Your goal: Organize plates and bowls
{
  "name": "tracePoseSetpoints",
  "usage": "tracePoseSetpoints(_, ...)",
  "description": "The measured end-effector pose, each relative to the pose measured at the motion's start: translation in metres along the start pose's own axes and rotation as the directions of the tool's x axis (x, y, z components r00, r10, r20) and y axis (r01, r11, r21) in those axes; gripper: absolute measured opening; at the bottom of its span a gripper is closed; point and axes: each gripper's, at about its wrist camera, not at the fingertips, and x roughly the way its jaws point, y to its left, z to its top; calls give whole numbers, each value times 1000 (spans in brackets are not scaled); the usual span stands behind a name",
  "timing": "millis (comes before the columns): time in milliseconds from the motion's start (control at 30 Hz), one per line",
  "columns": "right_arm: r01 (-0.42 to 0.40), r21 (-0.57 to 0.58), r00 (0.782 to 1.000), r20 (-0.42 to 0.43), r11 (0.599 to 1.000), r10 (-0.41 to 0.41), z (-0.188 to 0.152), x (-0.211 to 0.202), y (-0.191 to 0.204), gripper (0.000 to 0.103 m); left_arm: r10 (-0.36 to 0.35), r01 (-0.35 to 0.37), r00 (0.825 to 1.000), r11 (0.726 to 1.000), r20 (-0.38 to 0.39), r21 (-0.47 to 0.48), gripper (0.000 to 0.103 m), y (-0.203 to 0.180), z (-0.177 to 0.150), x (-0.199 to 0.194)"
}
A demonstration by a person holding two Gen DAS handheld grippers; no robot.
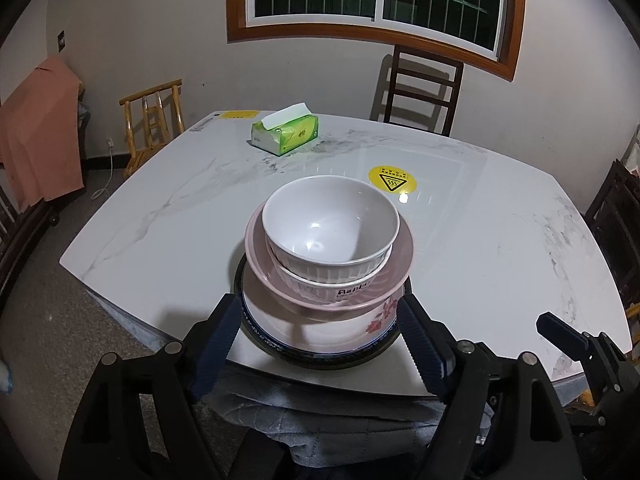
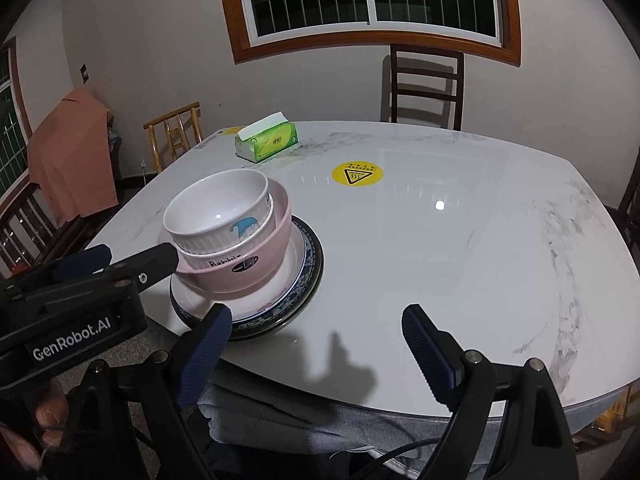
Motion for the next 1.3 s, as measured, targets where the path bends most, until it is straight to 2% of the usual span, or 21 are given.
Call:
tracePoseSetpoints(667,-10,-18,1000,-14,1000,10,-3,-1,7,89,-8,8,1000,1000,-23,12,77,-5,-2,3)
tracePoseSetpoints(900,-15,-16,1000,-20,1000,15,-3,-1,6,89,-44,44,998,999,-55,-11,80,-3,-4,8)
tracePoseSetpoints(1067,-20,-15,999,-26,1000,19,-4,1,5,89,-57,57,997,998,-51,-6,81,-3,-4,7)
tracePoseSetpoints(1300,-22,-23,1000,-23,999,21,-5,1,7,89,-41,41,998,999,-53,8,81,-6,-4,8)
